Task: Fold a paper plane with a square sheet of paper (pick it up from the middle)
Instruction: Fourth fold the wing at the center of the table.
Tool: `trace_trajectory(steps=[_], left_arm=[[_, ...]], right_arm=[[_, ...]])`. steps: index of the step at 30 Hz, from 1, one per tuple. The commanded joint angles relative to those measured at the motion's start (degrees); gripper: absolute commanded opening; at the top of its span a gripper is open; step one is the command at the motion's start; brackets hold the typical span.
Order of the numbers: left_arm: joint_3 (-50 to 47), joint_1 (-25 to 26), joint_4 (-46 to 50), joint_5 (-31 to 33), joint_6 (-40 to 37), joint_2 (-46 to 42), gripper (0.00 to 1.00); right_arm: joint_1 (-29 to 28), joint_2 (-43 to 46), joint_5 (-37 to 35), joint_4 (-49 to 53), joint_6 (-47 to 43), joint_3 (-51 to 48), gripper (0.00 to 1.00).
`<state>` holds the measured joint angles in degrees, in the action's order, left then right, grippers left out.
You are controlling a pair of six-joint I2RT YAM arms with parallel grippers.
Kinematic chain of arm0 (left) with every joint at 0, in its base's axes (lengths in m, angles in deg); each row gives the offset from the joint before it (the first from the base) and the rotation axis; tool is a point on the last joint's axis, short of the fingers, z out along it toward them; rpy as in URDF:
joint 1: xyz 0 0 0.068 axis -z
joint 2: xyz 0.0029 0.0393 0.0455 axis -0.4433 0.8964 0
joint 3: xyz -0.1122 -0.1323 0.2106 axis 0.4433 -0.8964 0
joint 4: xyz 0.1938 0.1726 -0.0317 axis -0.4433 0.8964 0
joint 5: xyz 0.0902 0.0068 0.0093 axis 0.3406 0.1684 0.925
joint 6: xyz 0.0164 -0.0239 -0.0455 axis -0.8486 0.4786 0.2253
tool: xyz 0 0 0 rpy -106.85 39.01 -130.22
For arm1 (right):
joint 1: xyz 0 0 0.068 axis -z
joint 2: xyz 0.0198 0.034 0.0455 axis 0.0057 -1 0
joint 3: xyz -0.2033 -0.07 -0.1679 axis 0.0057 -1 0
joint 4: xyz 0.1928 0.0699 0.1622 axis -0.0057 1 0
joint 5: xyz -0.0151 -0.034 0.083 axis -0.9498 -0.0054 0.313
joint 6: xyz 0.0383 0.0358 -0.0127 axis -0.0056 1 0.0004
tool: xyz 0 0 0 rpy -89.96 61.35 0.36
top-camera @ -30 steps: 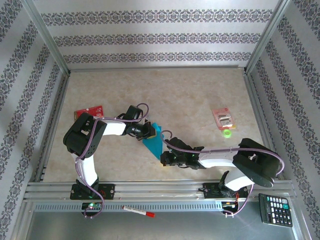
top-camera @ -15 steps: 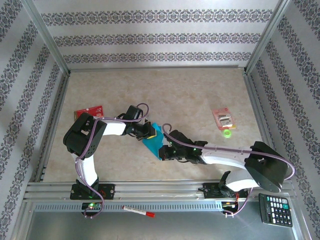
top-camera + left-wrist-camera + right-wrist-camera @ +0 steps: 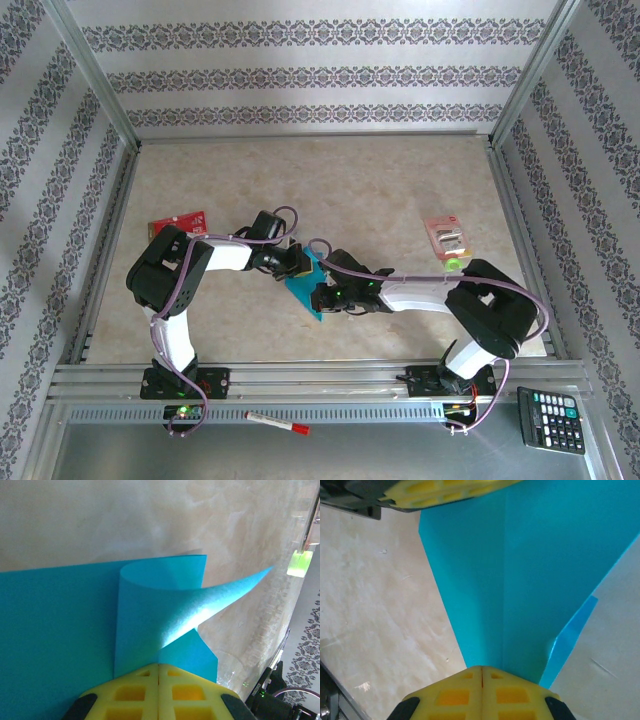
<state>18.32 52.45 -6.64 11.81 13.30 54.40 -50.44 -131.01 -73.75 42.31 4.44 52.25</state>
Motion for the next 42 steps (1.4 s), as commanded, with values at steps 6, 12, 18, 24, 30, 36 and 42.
trace_trajectory(steps=[6, 12, 18, 24, 30, 36, 42], left_arm=[[-0.7, -1.2, 5.6, 5.2, -2.0, 1.3, 0.07], [-0.7, -1.1, 5.7, 5.2, -2.1, 1.4, 0.07], [-0.7, -1.2, 5.7, 5.4, -2.1, 1.4, 0.07], [-0.7, -1.2, 6.0, 5.5, -2.2, 1.4, 0.07], [-0.7, -1.2, 6.1, 5.6, -2.2, 1.4, 0.07], [-0.5, -1.1, 6.0, 5.5, -2.2, 1.6, 0.07], [-0.6, -1.1, 5.8, 5.4, -2.2, 1.8, 0.07]], right_arm=[[0.0, -0.6, 1.4, -1.0, 0.1, -5.0, 0.00], [-2.0, 0.9, 0.8, -0.2, 1.4, -8.2, 0.00], [-4.5, 3.7, -0.5, 1.5, 2.7, -9.9, 0.00], [-6.6, 4.3, -0.9, 2.8, 3.6, -10.4, 0.00], [-7.4, 7.2, -1.6, 4.1, 4.7, -12.3, 0.00], [-4.6, 12.5, -0.7, 3.4, 2.9, -10.1, 0.00], [-1.2, 12.5, 0.7, 1.6, 0.8, -4.2, 0.00]])
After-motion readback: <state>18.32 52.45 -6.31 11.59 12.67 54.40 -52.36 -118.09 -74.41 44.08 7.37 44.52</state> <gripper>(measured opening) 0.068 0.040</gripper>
